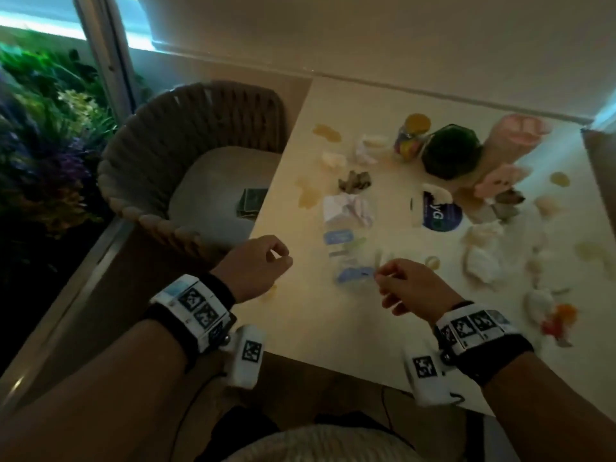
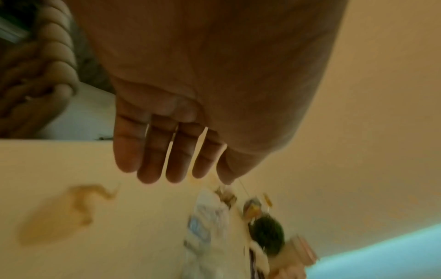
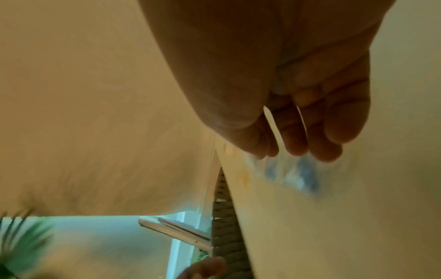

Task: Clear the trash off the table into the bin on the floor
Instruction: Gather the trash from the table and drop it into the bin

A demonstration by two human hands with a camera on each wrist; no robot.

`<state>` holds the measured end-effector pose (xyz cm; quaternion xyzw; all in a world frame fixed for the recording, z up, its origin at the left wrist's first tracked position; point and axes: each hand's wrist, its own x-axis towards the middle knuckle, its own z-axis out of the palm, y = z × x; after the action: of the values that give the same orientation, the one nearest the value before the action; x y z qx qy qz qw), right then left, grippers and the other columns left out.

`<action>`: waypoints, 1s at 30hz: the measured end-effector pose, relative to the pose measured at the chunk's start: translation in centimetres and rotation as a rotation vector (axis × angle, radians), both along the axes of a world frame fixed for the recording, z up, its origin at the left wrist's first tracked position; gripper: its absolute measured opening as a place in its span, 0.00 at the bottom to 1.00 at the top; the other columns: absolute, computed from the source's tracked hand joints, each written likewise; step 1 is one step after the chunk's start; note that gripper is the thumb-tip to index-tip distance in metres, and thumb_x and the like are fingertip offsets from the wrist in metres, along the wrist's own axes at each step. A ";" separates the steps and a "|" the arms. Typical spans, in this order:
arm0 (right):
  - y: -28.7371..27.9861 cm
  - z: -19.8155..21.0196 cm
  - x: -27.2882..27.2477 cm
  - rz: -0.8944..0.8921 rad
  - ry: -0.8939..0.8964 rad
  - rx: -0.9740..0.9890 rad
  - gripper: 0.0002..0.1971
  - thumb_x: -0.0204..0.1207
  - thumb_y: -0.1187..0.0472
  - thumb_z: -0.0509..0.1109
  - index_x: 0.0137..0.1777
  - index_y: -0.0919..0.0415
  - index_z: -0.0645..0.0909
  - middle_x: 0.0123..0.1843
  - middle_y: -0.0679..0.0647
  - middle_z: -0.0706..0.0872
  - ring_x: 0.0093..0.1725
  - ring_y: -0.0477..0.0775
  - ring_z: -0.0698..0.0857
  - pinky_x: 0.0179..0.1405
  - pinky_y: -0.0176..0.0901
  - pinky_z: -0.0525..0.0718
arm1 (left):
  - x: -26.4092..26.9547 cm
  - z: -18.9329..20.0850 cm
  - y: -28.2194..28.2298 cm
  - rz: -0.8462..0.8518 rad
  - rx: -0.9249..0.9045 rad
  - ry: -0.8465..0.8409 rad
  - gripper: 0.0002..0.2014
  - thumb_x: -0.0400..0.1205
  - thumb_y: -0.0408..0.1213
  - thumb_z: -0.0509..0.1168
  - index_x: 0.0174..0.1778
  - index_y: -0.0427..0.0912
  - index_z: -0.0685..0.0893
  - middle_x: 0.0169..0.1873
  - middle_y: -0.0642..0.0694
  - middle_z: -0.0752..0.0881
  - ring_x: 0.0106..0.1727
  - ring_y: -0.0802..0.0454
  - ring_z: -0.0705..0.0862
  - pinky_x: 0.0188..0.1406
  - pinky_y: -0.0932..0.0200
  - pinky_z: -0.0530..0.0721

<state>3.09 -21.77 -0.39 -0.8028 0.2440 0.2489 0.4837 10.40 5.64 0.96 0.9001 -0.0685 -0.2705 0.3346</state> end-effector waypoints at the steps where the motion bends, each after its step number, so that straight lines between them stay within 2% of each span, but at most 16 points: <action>1: -1.8 -0.6 -0.7 0.018 -0.015 -0.108 0.11 0.80 0.53 0.70 0.57 0.57 0.80 0.50 0.59 0.87 0.45 0.59 0.88 0.44 0.52 0.88 | -0.1 -0.5 -1.7 -0.042 0.043 -0.045 0.10 0.84 0.49 0.65 0.57 0.50 0.80 0.43 0.47 0.84 0.44 0.46 0.84 0.43 0.52 0.82; 3: -4.4 -2.2 -1.5 0.037 -0.085 -0.294 0.20 0.77 0.52 0.73 0.67 0.52 0.76 0.59 0.58 0.82 0.52 0.56 0.84 0.54 0.51 0.84 | -0.2 -1.9 -5.2 -0.144 0.139 -0.124 0.19 0.82 0.51 0.66 0.67 0.51 0.75 0.54 0.46 0.78 0.50 0.46 0.82 0.50 0.53 0.79; 6: -5.1 -4.2 -1.1 0.077 -0.190 -0.369 0.38 0.72 0.49 0.77 0.80 0.44 0.63 0.68 0.60 0.69 0.63 0.61 0.79 0.67 0.53 0.80 | 0.2 -4.1 -9.8 -0.312 0.271 -0.193 0.37 0.79 0.59 0.66 0.82 0.57 0.59 0.70 0.40 0.67 0.65 0.36 0.74 0.61 0.42 0.80; 9: -4.3 -5.3 0.5 0.252 -0.179 -0.478 0.51 0.63 0.39 0.79 0.83 0.35 0.52 0.78 0.59 0.60 0.75 0.65 0.68 0.71 0.57 0.76 | 0.7 -5.9 -13.1 -0.491 0.432 -0.194 0.47 0.76 0.59 0.69 0.84 0.65 0.44 0.82 0.42 0.49 0.77 0.32 0.59 0.67 0.37 0.77; 11: -3.3 -5.6 1.3 0.396 -0.136 -0.542 0.55 0.59 0.35 0.79 0.81 0.30 0.47 0.83 0.55 0.51 0.78 0.66 0.62 0.71 0.61 0.76 | 1.0 -7.2 -14.4 -0.590 0.496 -0.184 0.47 0.74 0.54 0.72 0.82 0.67 0.46 0.83 0.44 0.43 0.79 0.29 0.52 0.66 0.35 0.79; 12: -2.8 -5.8 1.6 0.447 -0.120 -0.560 0.56 0.57 0.32 0.79 0.81 0.30 0.48 0.83 0.54 0.51 0.78 0.67 0.61 0.70 0.63 0.76 | 1.2 -7.7 -14.7 -0.610 0.503 -0.180 0.44 0.74 0.52 0.73 0.81 0.66 0.52 0.83 0.45 0.45 0.79 0.28 0.52 0.64 0.35 0.80; 14: -1.8 -6.0 2.1 0.485 -0.113 -0.595 0.52 0.56 0.31 0.78 0.79 0.35 0.55 0.79 0.55 0.58 0.75 0.66 0.64 0.66 0.63 0.79 | 1.7 -8.4 -15.0 -0.609 0.456 -0.193 0.33 0.75 0.45 0.72 0.75 0.60 0.66 0.78 0.42 0.55 0.76 0.27 0.57 0.61 0.36 0.81; 16: -1.3 -6.2 2.6 0.447 -0.148 -0.611 0.40 0.57 0.37 0.79 0.70 0.42 0.68 0.69 0.55 0.67 0.67 0.65 0.70 0.58 0.59 0.82 | 2.2 -8.5 -14.7 -0.612 0.396 -0.218 0.23 0.76 0.39 0.71 0.66 0.52 0.73 0.68 0.39 0.65 0.67 0.31 0.67 0.57 0.37 0.81; 19: -1.4 -6.8 2.8 0.403 -0.191 -0.571 0.22 0.65 0.44 0.77 0.57 0.49 0.76 0.58 0.53 0.70 0.58 0.60 0.71 0.54 0.52 0.81 | 3.4 -8.0 -13.6 -0.609 0.283 -0.176 0.12 0.78 0.33 0.65 0.55 0.47 0.73 0.55 0.40 0.70 0.51 0.36 0.75 0.49 0.40 0.81; 21: -1.8 -7.4 2.8 0.399 -0.213 -0.549 0.12 0.73 0.48 0.72 0.52 0.52 0.77 0.54 0.53 0.69 0.53 0.58 0.72 0.51 0.47 0.77 | 4.2 -7.3 -12.8 -0.598 0.207 -0.153 0.07 0.78 0.32 0.62 0.48 0.44 0.72 0.46 0.43 0.71 0.43 0.38 0.75 0.41 0.46 0.76; 23: -2.0 -7.6 2.8 0.405 -0.215 -0.516 0.07 0.77 0.52 0.68 0.50 0.53 0.77 0.52 0.53 0.70 0.51 0.57 0.73 0.48 0.46 0.75 | 5.0 -6.1 -12.0 -0.537 0.131 -0.158 0.07 0.77 0.31 0.61 0.41 0.45 0.68 0.39 0.46 0.69 0.38 0.40 0.72 0.36 0.49 0.70; 26: -2.3 -7.1 3.2 0.382 -0.189 -0.443 0.04 0.77 0.57 0.66 0.43 0.54 0.75 0.46 0.51 0.70 0.44 0.55 0.75 0.42 0.43 0.71 | 6.8 -4.1 -11.3 -0.375 0.014 -0.253 0.11 0.77 0.30 0.60 0.36 0.45 0.64 0.33 0.47 0.67 0.33 0.43 0.67 0.32 0.51 0.63; 28: -2.6 -6.3 3.8 0.331 -0.190 -0.413 0.11 0.75 0.59 0.67 0.35 0.51 0.69 0.41 0.49 0.71 0.42 0.54 0.74 0.41 0.41 0.68 | 8.3 -3.0 -11.1 -0.250 -0.043 -0.325 0.10 0.77 0.28 0.59 0.36 0.43 0.65 0.29 0.46 0.68 0.28 0.46 0.66 0.28 0.52 0.60; 30: -2.7 -5.2 4.8 0.230 -0.211 -0.378 0.17 0.74 0.62 0.69 0.29 0.48 0.66 0.35 0.45 0.71 0.39 0.52 0.73 0.35 0.35 0.67 | 9.8 -2.5 -11.4 -0.144 -0.088 -0.341 0.08 0.79 0.27 0.58 0.41 0.42 0.66 0.27 0.44 0.72 0.26 0.44 0.70 0.26 0.52 0.62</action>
<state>7.86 -24.48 -5.58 -0.9231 0.1415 0.1669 0.3162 20.23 -5.80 -1.53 0.9101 -0.2004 -0.1339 0.3370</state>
